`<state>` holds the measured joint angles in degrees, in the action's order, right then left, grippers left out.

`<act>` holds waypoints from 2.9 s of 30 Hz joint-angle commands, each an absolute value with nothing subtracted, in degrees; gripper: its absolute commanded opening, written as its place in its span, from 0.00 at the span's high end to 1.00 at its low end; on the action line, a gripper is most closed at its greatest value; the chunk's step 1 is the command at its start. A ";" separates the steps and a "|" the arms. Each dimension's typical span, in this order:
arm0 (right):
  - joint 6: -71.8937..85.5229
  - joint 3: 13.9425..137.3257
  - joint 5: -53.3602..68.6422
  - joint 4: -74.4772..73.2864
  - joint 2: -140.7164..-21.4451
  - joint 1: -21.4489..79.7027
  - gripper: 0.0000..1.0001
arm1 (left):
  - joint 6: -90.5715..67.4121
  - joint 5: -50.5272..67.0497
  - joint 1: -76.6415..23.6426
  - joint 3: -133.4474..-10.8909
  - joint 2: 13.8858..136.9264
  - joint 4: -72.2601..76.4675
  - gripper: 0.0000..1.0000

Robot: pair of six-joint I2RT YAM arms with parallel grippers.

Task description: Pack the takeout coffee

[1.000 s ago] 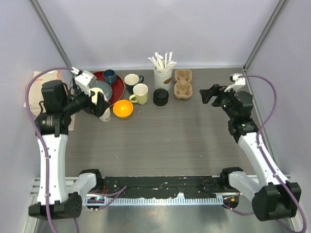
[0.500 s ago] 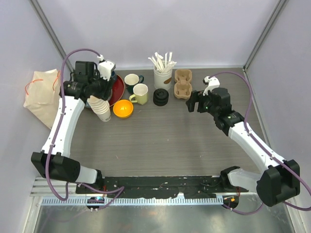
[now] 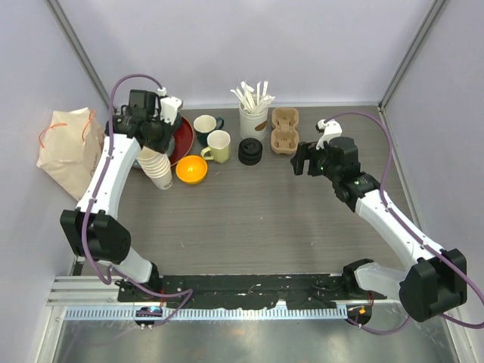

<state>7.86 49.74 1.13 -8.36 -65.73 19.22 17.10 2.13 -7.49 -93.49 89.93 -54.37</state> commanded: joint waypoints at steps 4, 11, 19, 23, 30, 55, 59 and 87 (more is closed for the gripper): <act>6.77 51.68 0.26 -7.12 -64.95 19.34 0.14 | 16.61 0.61 -7.38 -91.41 88.07 -52.74 0.86; 6.50 51.50 -1.32 -7.03 -64.25 19.34 0.14 | 17.66 -2.72 -7.38 -90.00 88.15 -51.51 0.80; 6.42 51.50 -1.23 -7.29 -63.81 19.34 0.14 | 17.23 -1.32 -7.38 -90.61 86.84 -51.94 1.00; 6.42 51.77 -1.14 -7.47 -63.98 19.25 0.14 | 17.93 -1.32 -7.38 -91.05 85.70 -52.21 1.00; 6.42 51.68 -0.70 -7.82 -64.16 19.34 0.14 | 19.51 -2.02 -7.30 -91.05 83.15 -51.42 1.00; 12.12 53.44 3.01 -7.73 -59.33 20.22 0.11 | 20.92 10.29 -20.01 -108.12 73.90 -65.04 1.00; 13.71 53.00 -3.76 -9.40 -59.15 18.99 0.09 | 22.06 5.81 -35.81 -104.24 78.48 -63.56 1.00; 10.20 44.83 -2.37 -5.45 -51.69 10.81 0.07 | 28.39 3.34 -49.31 -87.28 107.14 -29.35 1.00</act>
